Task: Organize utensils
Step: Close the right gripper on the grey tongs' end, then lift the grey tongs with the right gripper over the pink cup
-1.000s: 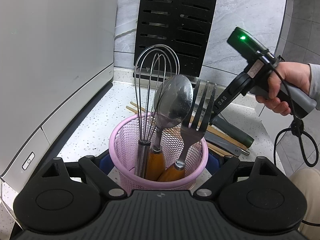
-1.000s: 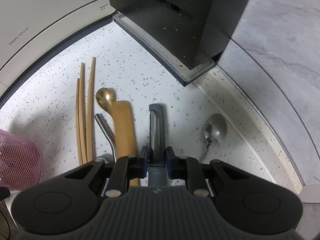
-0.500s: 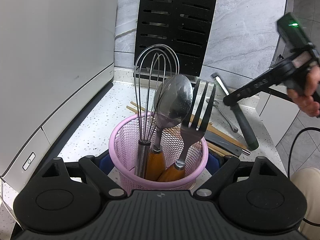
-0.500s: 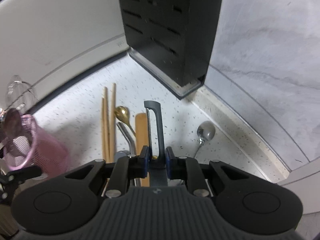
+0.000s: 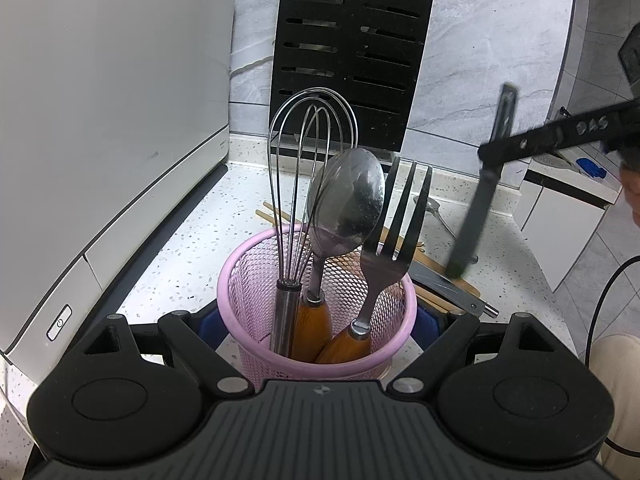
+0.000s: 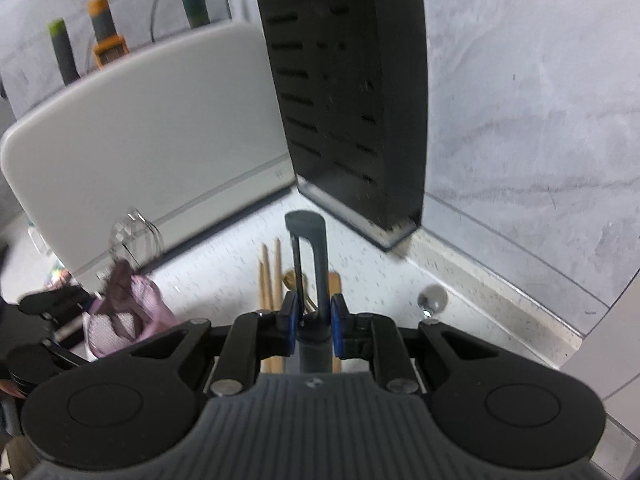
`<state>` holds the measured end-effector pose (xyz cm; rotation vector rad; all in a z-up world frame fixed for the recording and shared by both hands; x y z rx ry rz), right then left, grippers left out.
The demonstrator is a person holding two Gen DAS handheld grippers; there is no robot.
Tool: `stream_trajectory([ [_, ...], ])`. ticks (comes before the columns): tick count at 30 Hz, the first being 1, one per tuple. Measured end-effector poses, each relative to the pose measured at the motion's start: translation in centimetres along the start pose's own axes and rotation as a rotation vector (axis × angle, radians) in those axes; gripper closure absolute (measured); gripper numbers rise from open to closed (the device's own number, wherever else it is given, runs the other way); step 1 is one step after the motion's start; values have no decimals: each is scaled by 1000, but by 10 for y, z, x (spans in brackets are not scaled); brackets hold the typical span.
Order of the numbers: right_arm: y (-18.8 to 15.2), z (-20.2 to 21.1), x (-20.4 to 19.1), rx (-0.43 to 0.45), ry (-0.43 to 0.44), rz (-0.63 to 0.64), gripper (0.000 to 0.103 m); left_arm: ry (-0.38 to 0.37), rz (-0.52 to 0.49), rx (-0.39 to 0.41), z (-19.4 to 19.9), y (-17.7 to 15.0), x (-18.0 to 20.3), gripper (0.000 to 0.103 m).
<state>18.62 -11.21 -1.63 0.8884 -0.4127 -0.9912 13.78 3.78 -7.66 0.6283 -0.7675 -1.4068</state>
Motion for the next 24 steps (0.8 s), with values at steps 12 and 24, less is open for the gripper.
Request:
stream_trajectory([
  [12,19,43,-47,165,181,6,89,-1,2,2,0,0,-1,1],
  [24,32,55,-74,175,288,50,89,-6,0,0,0,-1,-2,1],
])
Point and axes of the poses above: each gripper's, at about its wrist camera, not at the fingertips, and z roughly against the way its jaws point, x to its right, y to its top, the point moved 5 cm from there along -z, roughly the way its jaws point, and after that the axes turned 1 degree about y, right-handed, at the moved point
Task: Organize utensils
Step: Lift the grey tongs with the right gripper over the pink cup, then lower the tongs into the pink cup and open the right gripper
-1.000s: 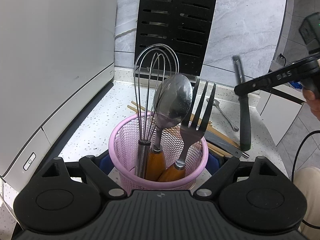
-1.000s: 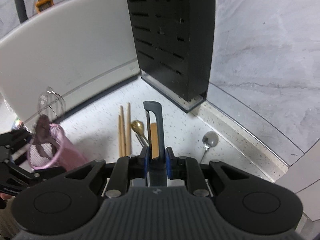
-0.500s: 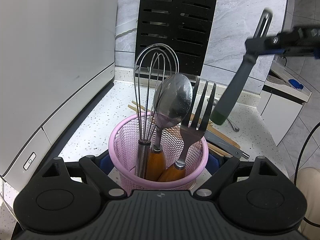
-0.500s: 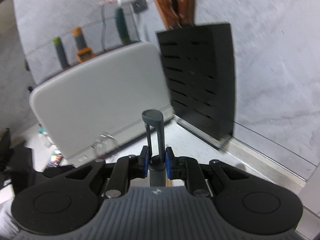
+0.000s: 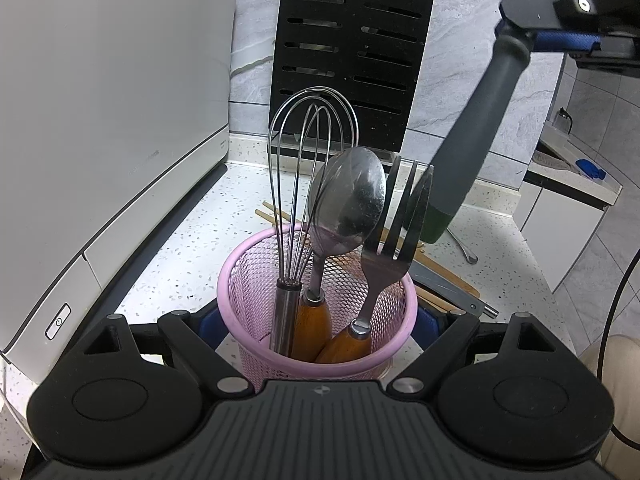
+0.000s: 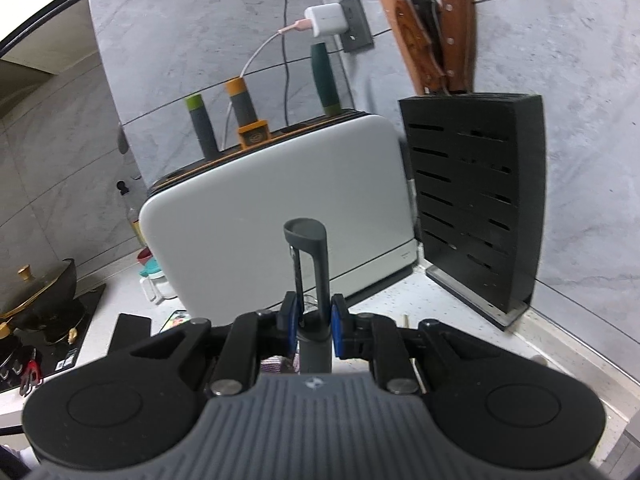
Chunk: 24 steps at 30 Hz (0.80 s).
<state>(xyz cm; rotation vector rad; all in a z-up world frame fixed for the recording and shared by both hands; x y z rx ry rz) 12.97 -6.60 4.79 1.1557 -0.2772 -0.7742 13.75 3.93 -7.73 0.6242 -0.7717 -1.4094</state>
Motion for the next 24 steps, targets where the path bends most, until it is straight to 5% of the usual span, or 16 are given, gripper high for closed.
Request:
stream_trajectory([
  [14,-9,-32,-20,-56,28,142,89,0,0,-1,0,0,0,1],
  [24,-31,-70,-19,-189,54,273,89,-1,0,0,0,0,-1,1],
])
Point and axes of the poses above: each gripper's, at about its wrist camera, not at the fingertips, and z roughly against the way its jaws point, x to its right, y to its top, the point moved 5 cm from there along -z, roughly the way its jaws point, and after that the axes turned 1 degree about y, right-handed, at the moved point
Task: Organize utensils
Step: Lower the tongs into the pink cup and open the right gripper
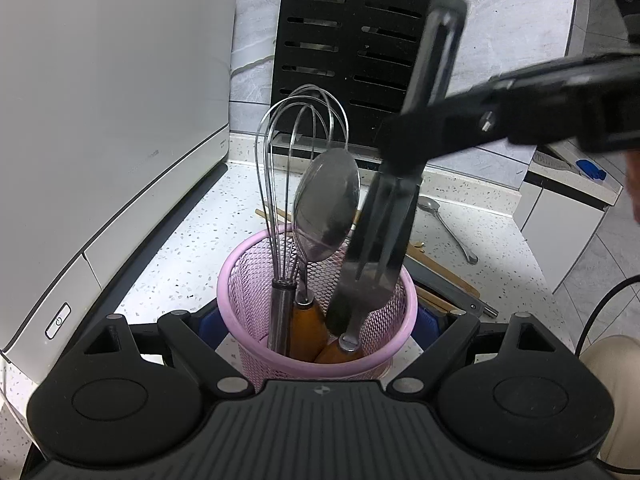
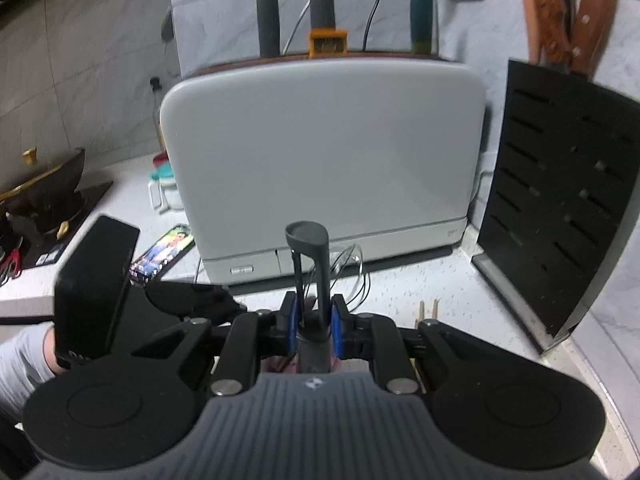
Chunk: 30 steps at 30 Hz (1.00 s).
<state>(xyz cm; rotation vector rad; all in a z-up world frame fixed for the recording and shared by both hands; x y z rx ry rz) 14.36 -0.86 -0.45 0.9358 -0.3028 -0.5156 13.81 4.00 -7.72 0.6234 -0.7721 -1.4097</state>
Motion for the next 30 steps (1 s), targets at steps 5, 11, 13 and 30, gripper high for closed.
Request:
stream_trajectory([
  [5,-6,-13,2,-33,8,-9,89,1,-1,-1,0,0,0,1],
  [11,-14,-25,0,-69,14,-7,89,0,2,-2,-1,-1,-1,1],
  [13,-16,-28,0,-79,16,-10,89,0,1,-2,-1,-1,-1,1],
  [30,-13,-21,7,-63,19,-69,78,1,0,-4,-1,0,-1,1],
])
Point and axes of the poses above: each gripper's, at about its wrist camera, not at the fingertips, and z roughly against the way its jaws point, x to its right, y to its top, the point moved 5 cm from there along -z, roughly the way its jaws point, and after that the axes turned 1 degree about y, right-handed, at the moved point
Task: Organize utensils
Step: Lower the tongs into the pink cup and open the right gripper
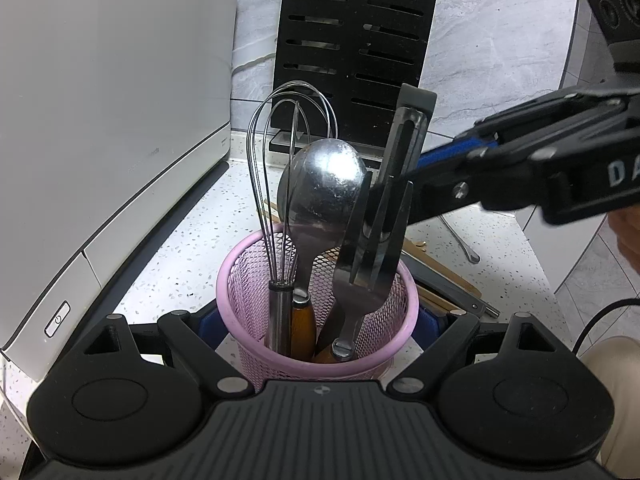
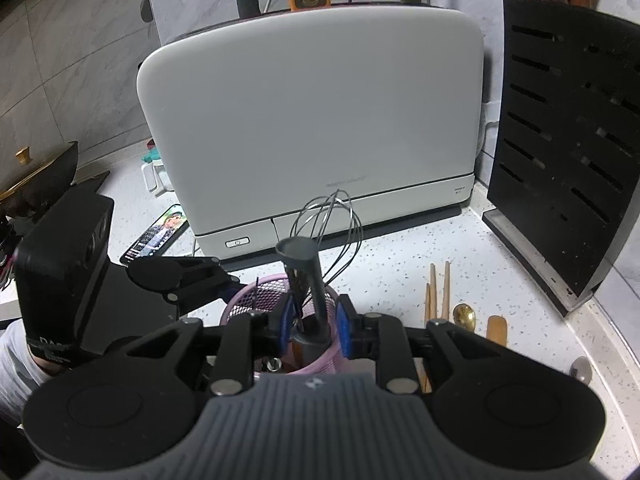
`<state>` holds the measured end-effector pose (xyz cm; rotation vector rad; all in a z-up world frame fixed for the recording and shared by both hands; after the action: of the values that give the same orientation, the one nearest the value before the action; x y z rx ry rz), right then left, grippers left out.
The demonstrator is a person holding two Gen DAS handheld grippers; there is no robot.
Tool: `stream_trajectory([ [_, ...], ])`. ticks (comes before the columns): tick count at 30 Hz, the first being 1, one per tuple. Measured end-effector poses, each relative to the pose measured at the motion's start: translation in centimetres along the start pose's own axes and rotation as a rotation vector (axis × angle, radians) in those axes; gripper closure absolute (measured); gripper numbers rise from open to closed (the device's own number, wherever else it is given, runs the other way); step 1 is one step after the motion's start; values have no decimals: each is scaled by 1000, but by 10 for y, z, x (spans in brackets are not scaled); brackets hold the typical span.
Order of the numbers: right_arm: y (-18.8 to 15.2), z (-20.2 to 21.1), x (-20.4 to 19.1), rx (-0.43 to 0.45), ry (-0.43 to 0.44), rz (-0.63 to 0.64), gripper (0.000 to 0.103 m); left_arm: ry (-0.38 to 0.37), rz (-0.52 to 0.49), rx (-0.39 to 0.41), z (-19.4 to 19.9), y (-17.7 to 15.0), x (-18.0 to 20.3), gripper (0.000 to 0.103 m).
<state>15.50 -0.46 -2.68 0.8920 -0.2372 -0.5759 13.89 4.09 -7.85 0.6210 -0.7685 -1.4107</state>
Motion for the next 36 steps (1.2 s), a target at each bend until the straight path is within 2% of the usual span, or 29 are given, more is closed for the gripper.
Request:
stream_trajectory([
  [8,6,26,1,37,-39,-2,66,0,-1,0,0,0,0,1],
  [13,6,43,11,46,-78,-20,66,-1,2,1,0,0,-1,1],
  [20,-1,55,50,39,-184,-134,66,-1,3,3,-1,0,0,1],
  [25,-17,42,73,-42,-228,-202,66,-1,3,2,0,0,0,1],
  [36,-49,-11,76,-234,-301,-73,82,-1,3,2,-1,0,0,1],
])
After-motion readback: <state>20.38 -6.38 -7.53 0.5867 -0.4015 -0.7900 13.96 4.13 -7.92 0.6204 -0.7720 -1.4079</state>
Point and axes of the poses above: each gripper's, at about its wrist camera, not at the fingertips, and z roughly against the way its jaws point, x to its right, y to its top, the point moved 5 cm from there along -z, roughly the way its jaws point, and after that the axes turned 1 degree about y, right-handed, at the moved point
